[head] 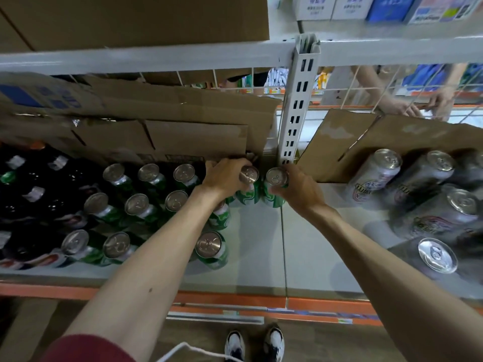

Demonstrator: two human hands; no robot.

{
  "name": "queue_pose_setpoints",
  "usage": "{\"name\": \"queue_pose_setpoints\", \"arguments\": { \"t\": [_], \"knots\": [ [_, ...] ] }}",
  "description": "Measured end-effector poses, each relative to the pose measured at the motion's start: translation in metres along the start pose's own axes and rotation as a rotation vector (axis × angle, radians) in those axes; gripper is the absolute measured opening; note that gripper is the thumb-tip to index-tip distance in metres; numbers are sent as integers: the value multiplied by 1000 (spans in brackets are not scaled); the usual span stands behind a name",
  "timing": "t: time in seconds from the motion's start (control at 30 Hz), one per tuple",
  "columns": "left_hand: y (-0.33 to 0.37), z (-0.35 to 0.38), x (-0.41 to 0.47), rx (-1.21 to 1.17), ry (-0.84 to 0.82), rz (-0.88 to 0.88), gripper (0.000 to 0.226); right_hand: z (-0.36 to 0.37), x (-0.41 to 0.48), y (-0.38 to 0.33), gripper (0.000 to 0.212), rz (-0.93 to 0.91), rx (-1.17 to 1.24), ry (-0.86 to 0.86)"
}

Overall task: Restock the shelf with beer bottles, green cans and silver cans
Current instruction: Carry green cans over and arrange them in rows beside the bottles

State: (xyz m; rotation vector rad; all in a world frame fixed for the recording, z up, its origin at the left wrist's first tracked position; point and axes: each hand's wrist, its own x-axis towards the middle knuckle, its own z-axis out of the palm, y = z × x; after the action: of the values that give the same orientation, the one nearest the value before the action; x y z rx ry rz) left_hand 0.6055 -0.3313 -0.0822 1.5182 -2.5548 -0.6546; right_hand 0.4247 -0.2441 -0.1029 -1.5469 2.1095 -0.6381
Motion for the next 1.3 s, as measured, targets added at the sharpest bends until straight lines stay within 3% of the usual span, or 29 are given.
{"name": "queue_pose_setpoints", "arguments": {
  "t": [0.13,0.27,0.37,0.53,0.7,0.83,0.97,1.1,1.3],
  "knots": [
    [5,2,0,108,46,-19,53,-1,1,-4,46,-29,-99,49],
    [11,6,1,263,104,-42,55,-5,8,-3,27,-144,-167,-12],
    [11,7,2,248,86,-59,58,-8,12,-2,31,-211,-210,-58],
    [4,-4,2,109,-72,72,62,-6,9,-1,51,-112,-185,-91],
    [9,-3,5,212,37,40,47,-10,8,2,31,-218,-204,-27],
    [11,3,7,251,55,5,57,-13,12,4,38,-258,-210,-86],
    [6,-2,5,192,-37,61,66,-6,11,4,54,-180,-202,-121],
    [5,-4,3,161,-21,50,58,-6,12,4,34,-205,-201,-70],
    [9,-6,1,162,-25,67,43,-6,13,10,54,-252,-255,-134]
  ]
}}
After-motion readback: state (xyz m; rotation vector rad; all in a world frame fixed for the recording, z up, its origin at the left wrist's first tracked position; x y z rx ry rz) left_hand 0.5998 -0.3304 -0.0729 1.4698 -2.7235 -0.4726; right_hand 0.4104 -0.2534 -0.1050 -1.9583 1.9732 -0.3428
